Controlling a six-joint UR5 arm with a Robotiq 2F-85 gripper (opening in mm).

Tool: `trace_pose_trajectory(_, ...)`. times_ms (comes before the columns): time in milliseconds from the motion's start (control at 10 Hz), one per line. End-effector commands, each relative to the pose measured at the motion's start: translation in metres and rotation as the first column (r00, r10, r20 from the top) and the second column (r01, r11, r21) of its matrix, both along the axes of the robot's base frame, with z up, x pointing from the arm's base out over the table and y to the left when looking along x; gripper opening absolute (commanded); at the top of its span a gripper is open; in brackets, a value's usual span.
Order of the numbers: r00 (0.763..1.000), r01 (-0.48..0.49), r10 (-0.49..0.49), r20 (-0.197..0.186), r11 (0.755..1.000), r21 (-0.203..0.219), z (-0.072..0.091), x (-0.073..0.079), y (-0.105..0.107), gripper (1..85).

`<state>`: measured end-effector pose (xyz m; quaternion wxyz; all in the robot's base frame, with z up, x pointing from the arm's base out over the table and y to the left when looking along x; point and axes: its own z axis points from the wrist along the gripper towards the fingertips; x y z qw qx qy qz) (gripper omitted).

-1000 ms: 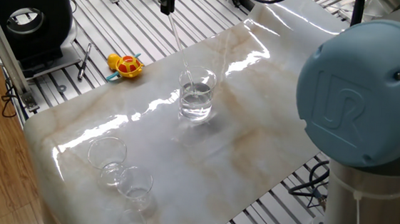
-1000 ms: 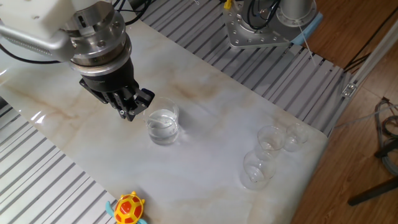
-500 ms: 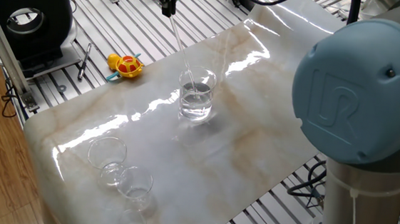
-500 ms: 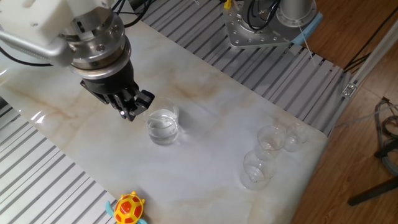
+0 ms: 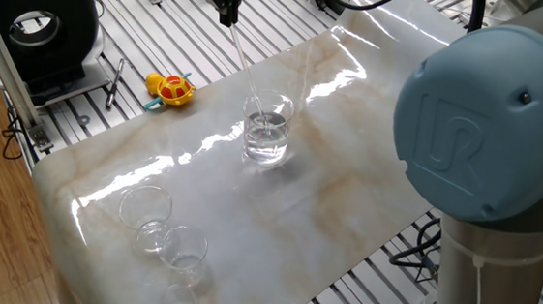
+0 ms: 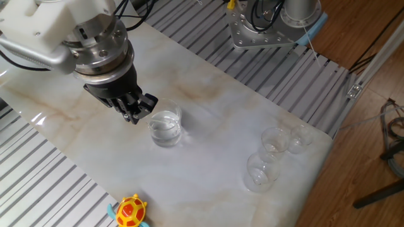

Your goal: Stir the beaker with a glass rod

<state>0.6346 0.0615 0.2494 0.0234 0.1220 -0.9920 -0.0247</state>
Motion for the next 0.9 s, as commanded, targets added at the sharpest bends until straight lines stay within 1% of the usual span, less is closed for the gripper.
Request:
trace_pose_trajectory(0, 1.000, -0.010, 0.010, -0.006, 1.000, 0.013, -0.0003, -0.0036, 0.0017, 1.0)
trace_pose_trajectory(800, 1.000, -0.012, 0.012, -0.008, 1.000, 0.016, -0.0020, -0.0028, 0.0006, 1.0)
